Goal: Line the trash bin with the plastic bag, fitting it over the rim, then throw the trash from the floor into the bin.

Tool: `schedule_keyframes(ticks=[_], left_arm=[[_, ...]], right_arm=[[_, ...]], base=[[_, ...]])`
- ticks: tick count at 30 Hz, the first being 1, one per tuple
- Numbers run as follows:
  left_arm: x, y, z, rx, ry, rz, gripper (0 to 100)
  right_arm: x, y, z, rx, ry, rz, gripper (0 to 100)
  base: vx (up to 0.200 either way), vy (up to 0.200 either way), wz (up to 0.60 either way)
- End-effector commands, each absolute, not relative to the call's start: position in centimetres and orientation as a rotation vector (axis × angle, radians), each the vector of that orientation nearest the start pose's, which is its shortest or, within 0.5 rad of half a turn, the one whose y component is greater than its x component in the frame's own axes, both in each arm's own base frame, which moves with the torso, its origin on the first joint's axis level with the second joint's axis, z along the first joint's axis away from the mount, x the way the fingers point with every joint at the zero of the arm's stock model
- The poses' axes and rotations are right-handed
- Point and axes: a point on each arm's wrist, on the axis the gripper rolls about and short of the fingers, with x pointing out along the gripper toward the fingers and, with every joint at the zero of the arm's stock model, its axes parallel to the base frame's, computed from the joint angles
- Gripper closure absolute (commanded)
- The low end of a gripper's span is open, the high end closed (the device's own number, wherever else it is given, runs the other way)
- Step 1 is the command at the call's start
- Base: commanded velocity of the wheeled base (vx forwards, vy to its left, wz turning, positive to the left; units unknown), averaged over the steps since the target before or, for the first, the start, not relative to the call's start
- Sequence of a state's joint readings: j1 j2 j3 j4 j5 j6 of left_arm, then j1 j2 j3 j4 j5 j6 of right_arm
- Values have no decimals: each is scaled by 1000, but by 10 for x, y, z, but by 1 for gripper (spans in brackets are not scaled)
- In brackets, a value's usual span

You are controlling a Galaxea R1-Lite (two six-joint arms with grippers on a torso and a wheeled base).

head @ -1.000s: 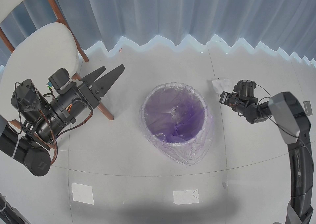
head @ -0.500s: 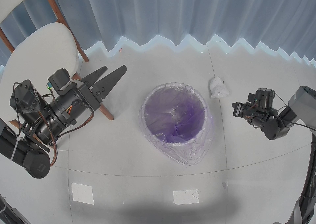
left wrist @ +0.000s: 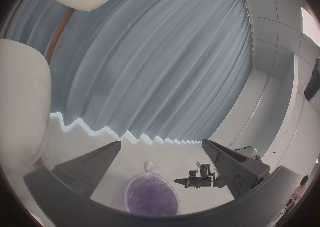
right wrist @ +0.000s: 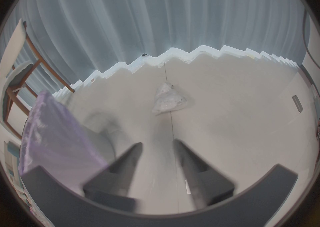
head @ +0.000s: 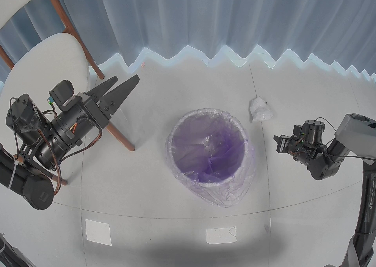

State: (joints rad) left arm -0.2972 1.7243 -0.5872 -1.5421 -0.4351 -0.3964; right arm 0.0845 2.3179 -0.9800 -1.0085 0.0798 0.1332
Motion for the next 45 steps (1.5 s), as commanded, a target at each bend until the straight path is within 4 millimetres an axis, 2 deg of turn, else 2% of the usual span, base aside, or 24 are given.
schedule_keyframes(ticks=[1,4,5,9,11,15,19,24,29,30,33,35,36,37,38,40,42,43,44,45], left_arm=[[258,-101,213,-349,-271,-840,0],[255,-106,215,-353,-274,-861,0],[245,-121,215,-363,-263,-921,0],[238,-130,209,-367,-231,-962,0],[225,-144,198,-375,-172,-1025,0],[211,-155,189,-380,-121,-1081,0],[209,-157,188,-380,-113,-1091,0],[209,-157,186,-371,-107,-1088,0],[209,-156,186,-366,-110,-1086,0],[209,-156,186,-366,-110,-1085,0],[210,-156,186,-366,-111,-1082,0],[210,-156,186,-365,-113,-1082,0],[210,-156,185,-362,-112,-1081,0],[210,-156,185,-357,-113,-1079,0],[210,-156,185,-357,-114,-1079,0],[211,-155,185,-339,-124,-1073,0],[212,-154,185,-337,-125,-1071,0],[212,-154,184,-336,-125,-1069,0],[212,-154,184,-336,-125,-1069,0],[212,-154,185,-336,-126,-1069,0]], right_arm=[[435,33,9,124,372,120,0],[439,31,7,125,384,114,0],[450,31,5,125,402,110,0],[470,30,4,120,391,77,0],[486,30,-1,111,397,48,0],[508,32,-2,111,366,52,0],[532,36,-9,89,363,37,0],[550,38,-20,71,381,16,0],[545,35,-87,55,536,-22,0],[544,34,-93,55,551,-24,100],[544,33,-95,63,549,-27,100],[545,33,-89,73,525,-29,100],[547,34,-82,83,496,-27,100],[550,34,-66,94,439,-26,100],[551,34,-63,97,428,-25,100],[558,35,0,131,218,-13,100],[554,33,62,147,89,4,100],[547,32,75,153,89,11,100],[547,32,75,153,89,11,100],[520,27,111,189,110,39,100]], base=[[200,0,0],[0,0,0],[0,0,0],[0,0,0],[0,0,0],[0,0,0],[0,0,0],[0,0,0],[0,0,0],[0,0,0],[0,0,0],[0,0,0],[0,0,0],[0,0,0],[0,0,0],[0,0,0],[0,0,0],[0,0,0],[0,0,0],[0,0,0]])
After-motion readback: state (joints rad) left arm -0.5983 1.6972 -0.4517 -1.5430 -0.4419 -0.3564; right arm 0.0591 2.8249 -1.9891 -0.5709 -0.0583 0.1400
